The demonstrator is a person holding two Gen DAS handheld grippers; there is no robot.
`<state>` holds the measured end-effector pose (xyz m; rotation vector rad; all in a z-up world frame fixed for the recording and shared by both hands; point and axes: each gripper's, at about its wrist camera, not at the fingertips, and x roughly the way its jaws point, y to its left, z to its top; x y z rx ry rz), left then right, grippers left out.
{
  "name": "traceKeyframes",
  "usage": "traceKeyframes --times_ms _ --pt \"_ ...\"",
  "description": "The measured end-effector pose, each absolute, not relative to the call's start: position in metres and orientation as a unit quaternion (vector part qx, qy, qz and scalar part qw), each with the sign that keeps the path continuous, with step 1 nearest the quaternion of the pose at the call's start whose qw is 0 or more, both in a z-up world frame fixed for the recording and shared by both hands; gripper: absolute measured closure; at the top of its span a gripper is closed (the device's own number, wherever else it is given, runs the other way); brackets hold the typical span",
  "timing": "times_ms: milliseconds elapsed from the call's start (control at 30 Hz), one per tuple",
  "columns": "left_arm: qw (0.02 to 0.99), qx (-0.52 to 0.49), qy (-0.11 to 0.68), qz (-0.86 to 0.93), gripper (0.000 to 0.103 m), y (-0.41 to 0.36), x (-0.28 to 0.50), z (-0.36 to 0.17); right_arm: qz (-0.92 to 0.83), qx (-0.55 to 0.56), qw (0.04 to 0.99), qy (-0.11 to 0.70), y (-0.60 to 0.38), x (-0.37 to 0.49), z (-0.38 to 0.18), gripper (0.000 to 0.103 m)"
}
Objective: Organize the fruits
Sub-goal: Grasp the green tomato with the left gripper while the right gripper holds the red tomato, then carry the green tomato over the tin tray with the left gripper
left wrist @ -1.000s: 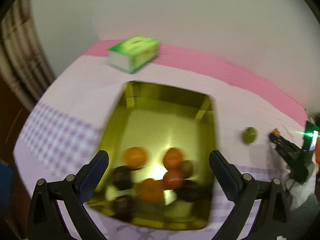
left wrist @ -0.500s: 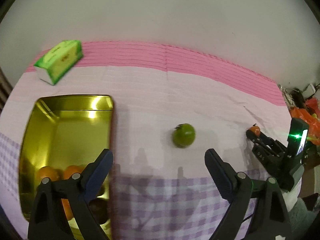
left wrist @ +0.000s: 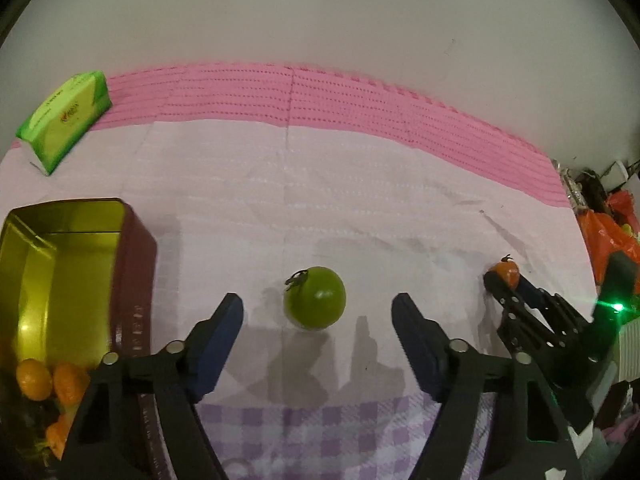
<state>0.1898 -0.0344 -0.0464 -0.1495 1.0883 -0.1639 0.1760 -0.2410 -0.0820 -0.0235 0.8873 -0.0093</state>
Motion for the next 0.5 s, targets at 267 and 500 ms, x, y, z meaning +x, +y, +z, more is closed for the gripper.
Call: traceKeyframes --times_ms 267,500 --pt "0.847 -0.072 0.523 -0.066 0.052 -0.039 0.199 -0.064 -0.003 -0.009 0.903 0.429 -0.244 0.174 -0.081 0.070" --pt "0.847 -0.070 0.523 -0.067 0.064 -0.037 0.199 -0.070 -0.003 -0.010 0.903 0.429 -0.244 0.174 -0.081 0.070"
